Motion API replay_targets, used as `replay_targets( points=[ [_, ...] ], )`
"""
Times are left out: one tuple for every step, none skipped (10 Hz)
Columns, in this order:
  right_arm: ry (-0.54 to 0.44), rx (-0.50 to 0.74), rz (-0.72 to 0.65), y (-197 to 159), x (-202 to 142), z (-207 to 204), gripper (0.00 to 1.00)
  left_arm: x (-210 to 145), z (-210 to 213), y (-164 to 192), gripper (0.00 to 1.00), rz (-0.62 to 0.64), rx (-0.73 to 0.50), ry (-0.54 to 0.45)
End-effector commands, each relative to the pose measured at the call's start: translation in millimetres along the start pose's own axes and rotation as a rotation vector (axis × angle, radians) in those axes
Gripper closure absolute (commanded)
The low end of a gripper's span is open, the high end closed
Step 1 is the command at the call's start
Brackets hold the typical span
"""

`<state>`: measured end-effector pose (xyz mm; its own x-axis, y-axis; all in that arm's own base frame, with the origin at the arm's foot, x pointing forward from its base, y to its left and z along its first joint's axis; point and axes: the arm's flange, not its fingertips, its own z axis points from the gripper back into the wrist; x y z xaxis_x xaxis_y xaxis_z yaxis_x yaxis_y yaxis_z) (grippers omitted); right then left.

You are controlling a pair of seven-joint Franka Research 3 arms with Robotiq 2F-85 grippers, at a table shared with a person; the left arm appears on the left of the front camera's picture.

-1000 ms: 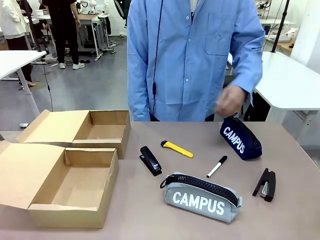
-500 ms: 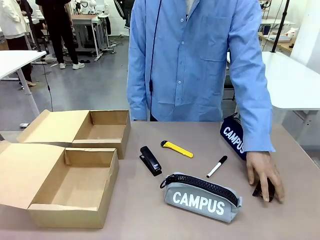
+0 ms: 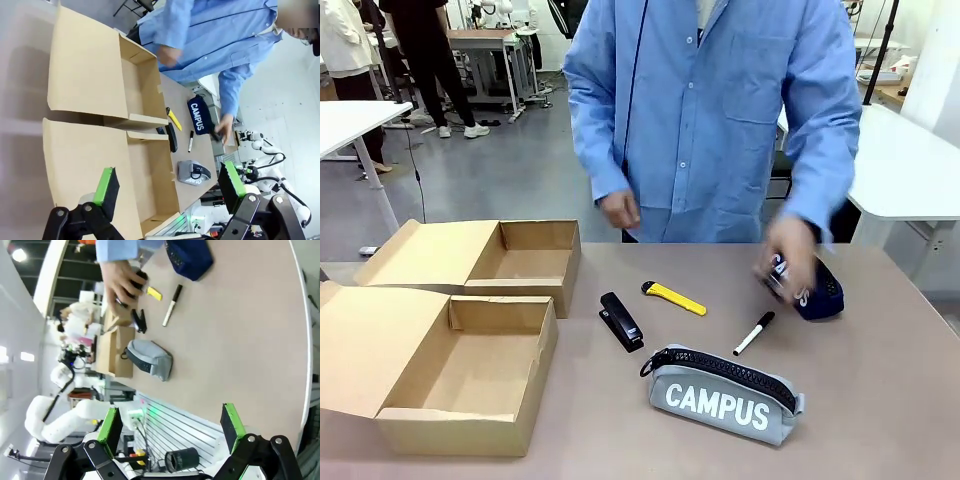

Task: Place items inside the box.
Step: Pick up a Pencil pouch or Stapler and place it inside the Mailer Box closest to the robot.

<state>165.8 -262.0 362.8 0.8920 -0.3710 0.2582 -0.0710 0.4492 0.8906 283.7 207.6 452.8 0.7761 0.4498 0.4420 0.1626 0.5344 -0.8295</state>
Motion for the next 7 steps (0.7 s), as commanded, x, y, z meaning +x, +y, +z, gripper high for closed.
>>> replay_targets(
  points=[
    [0.025, 0.083, -0.022, -18.3, 19.2, -2.5, 0.00, 1.4, -0.7, 0.9, 0.00, -0.025, -0.021, -0.017],
    [0.037, 0.094, -0.004, -16.4, 21.1, -5.9, 0.00, 1.4, -0.7, 0.9, 0.00, -0.025, -0.021, -0.017],
    [0.048, 0.074, 0.014, -8.5, 23.1, -9.2, 0.00, 1.4, -0.7, 0.9, 0.00, -0.025, -0.021, -0.017],
    [0.041, 0.067, 0.037, 3.1, 27.1, -14.0, 0.00, 1.4, -0.7, 0.9, 0.00, -0.025, -0.021, -0.017],
    [0.022, 0.100, 0.087, 20.5, 33.8, -23.7, 0.00, 1.4, -0.7, 0.9, 0.00, -0.025, -0.021, -0.017],
    [0.055, 0.068, 0.129, 43.3, 35.5, -40.3, 0.00, 1.4, -0.7, 0.9, 0.00, -0.025, -0.021, -0.017],
    [0.127, 0.031, 0.196, 73.2, 31.5, -62.5, 0.00, 1.4, -0.7, 0.9, 0.00, -0.025, -0.021, -0.017]
  ],
)
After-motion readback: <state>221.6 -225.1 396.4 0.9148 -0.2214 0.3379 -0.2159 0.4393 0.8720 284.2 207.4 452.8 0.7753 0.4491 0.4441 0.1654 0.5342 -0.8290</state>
